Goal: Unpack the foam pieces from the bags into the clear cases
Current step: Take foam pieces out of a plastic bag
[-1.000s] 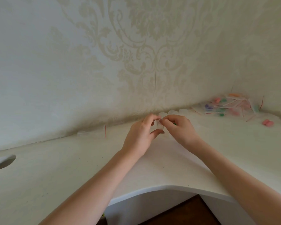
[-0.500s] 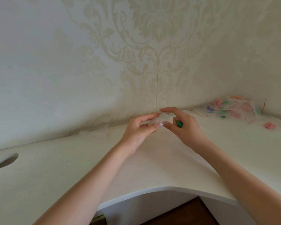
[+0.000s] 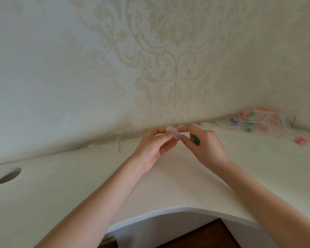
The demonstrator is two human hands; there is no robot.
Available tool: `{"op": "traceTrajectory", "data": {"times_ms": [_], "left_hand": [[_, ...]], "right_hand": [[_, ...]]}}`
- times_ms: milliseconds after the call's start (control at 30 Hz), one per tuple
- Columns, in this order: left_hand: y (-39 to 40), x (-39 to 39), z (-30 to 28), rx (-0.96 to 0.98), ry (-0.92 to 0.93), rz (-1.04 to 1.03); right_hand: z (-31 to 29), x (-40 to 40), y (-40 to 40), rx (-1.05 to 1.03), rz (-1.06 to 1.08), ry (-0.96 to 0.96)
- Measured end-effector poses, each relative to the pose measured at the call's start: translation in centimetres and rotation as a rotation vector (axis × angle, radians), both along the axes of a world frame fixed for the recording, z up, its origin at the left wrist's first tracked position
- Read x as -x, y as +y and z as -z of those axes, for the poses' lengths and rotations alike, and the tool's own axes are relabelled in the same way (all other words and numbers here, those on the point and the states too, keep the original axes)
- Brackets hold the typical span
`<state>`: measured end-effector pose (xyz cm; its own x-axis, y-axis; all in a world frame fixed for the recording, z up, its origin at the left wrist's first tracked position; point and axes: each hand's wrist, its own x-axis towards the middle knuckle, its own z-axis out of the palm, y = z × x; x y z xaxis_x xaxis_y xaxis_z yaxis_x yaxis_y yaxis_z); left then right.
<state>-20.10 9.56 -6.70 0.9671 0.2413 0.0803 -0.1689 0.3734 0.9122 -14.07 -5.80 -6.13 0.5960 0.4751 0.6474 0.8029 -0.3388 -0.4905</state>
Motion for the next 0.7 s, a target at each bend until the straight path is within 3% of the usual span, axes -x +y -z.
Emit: {"op": "traceTrajectory", "data": {"times_ms": [400, 700], "left_hand": [[0.16, -0.05, -0.36, -0.025, 0.027, 0.1], [-0.05, 0.22, -0.48, -0.07, 0.068, 0.06]], "right_hand": [[0.62, -0.17, 0.3, 0.049, 0.097, -0.034], [0.81, -0.82, 0.26, 0.03, 0.124, -0.011]]}}
